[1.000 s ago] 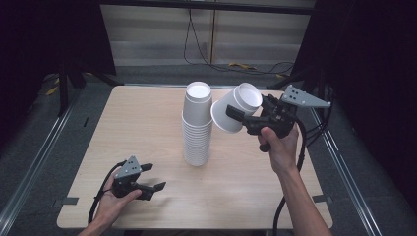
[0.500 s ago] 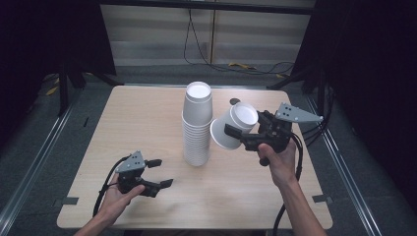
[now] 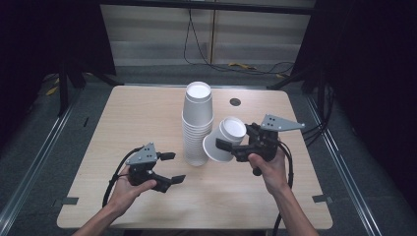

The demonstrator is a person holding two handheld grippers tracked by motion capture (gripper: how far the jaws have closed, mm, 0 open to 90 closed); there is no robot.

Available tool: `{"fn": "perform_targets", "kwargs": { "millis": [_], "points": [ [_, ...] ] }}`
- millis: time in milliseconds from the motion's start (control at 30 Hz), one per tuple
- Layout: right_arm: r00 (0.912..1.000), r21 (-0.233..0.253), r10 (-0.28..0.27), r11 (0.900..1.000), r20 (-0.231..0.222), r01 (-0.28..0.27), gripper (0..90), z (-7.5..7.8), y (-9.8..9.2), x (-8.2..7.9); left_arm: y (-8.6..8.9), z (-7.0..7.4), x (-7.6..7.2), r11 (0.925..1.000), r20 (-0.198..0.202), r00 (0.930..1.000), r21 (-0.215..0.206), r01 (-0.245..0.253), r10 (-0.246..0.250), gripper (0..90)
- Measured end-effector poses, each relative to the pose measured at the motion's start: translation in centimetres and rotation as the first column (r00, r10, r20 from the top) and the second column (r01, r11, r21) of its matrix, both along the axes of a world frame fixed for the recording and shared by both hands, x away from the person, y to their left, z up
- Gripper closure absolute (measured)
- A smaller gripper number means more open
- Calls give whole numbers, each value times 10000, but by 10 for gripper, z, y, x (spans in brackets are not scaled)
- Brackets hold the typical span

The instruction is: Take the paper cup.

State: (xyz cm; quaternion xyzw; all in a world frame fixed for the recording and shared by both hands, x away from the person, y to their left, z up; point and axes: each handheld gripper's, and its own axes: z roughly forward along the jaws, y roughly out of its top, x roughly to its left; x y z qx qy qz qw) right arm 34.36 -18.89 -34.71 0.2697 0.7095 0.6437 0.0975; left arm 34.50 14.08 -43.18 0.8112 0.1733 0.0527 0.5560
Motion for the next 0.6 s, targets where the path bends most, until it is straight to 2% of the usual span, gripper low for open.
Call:
{"fn": "perform_targets", "kwargs": {
  "millis": [33, 100, 267, 367, 433, 533, 600],
  "points": [
    [9999, -49, 80, 10000, -99, -80, 209, -5, 3, 1, -5, 5, 0, 9999, 206, 9996, -19, 168, -168, 156],
    [9997, -119, 144, 9998, -216, -147, 209, -11, 6, 1, -9, 6, -1, 9997, 339, 9993, -153, 187, -181, 156],
    [9984, -435, 330, 9984, -460, -350, 208, -24, 11, 1, -19, 3, -1, 9993, 323, 9988, -10, 375, -374, 156],
    [9971, -614, 469, 9968, -596, -506, 209, -33, 15, 1, -23, 4, 0, 9992, 297, 9988, -91, 380, -377, 157],
    [9970, -661, 482, 9964, -611, -523, 208, -34, 16, 0, -24, 5, 1, 9985, 201, 9989, -354, 421, -414, 156],
    [9960, -730, 543, 9956, -715, -595, 209, -41, 19, 0, -24, 5, 0, 9987, 271, 9987, -244, 447, -440, 156],
    [9949, -800, 562, 9948, -843, -630, 209, -47, 21, 0, -23, 7, -1, 9982, 294, 9987, -415, 437, -425, 156]
  ]
}}
